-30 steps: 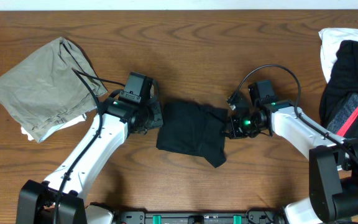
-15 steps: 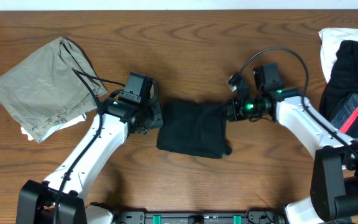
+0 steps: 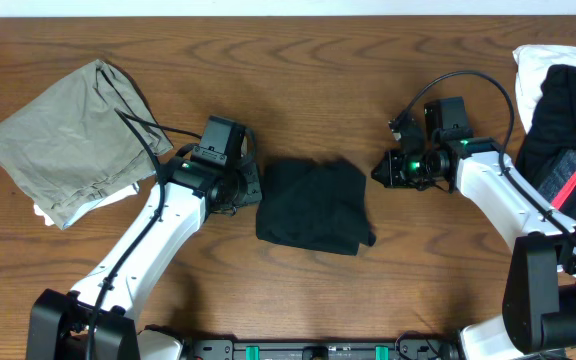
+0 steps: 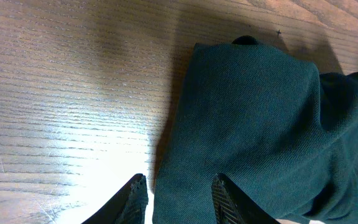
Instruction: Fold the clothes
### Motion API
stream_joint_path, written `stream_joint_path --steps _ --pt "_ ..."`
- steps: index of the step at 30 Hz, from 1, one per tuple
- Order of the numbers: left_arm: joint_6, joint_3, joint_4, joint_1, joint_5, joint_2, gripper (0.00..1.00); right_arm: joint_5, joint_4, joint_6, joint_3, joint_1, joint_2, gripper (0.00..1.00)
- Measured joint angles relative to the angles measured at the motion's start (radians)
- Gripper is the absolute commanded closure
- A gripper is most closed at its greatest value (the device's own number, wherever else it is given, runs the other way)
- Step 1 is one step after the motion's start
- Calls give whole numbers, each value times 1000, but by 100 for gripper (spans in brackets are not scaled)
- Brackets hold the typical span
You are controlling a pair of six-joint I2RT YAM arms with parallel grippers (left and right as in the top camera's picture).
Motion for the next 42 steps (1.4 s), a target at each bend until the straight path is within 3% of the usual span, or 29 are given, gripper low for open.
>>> stream_joint_path --steps 4,8,24,30,42 --pt "0 0 0 0 -2 0 63 77 -72 0 0 0 1 93" --pt "0 0 0 0 -2 0 63 103 -130 -5 0 0 5 85" --pt "0 0 -4 0 -2 0 63 -187 -394 -214 0 0 -69 75" --pt "0 0 -4 0 -2 0 62 -180 -408 -225 0 34 -69 65" --pt "0 0 -4 0 -2 0 63 -95 -370 -180 0 114 -69 64"
